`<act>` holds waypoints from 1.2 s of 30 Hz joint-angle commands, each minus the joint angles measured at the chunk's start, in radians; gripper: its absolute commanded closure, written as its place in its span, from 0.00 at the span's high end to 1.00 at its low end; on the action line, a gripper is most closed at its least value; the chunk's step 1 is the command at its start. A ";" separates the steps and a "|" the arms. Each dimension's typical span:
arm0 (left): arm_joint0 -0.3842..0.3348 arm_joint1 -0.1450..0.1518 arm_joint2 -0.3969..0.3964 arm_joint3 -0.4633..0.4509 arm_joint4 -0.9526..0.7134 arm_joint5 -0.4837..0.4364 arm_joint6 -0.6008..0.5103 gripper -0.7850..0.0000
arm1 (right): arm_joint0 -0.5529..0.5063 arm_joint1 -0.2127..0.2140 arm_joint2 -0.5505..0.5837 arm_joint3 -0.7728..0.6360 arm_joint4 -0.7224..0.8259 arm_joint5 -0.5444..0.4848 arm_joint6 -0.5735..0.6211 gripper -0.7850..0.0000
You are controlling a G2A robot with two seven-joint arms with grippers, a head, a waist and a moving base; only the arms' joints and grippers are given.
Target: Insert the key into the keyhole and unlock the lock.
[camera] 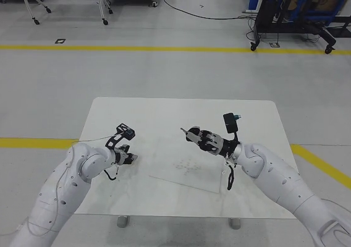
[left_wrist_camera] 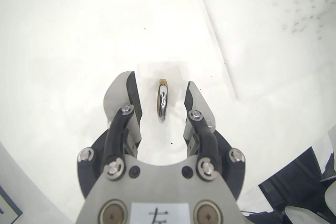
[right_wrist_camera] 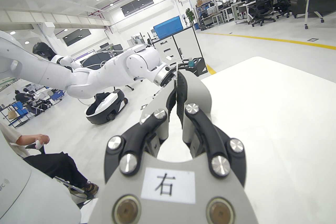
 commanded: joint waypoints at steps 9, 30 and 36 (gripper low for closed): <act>0.017 0.002 -0.006 -0.028 0.001 0.029 -0.038 0.15 | 0.000 0.000 0.000 0.000 0.000 0.000 0.000 0.00; 0.096 0.006 -0.110 -0.088 -0.206 -0.111 0.297 0.00 | 0.000 0.000 0.000 0.000 0.000 0.000 0.000 0.00; 0.126 0.002 -0.153 -0.037 -0.490 -0.396 0.491 0.00 | 0.000 0.000 0.000 0.000 0.000 0.000 0.000 0.00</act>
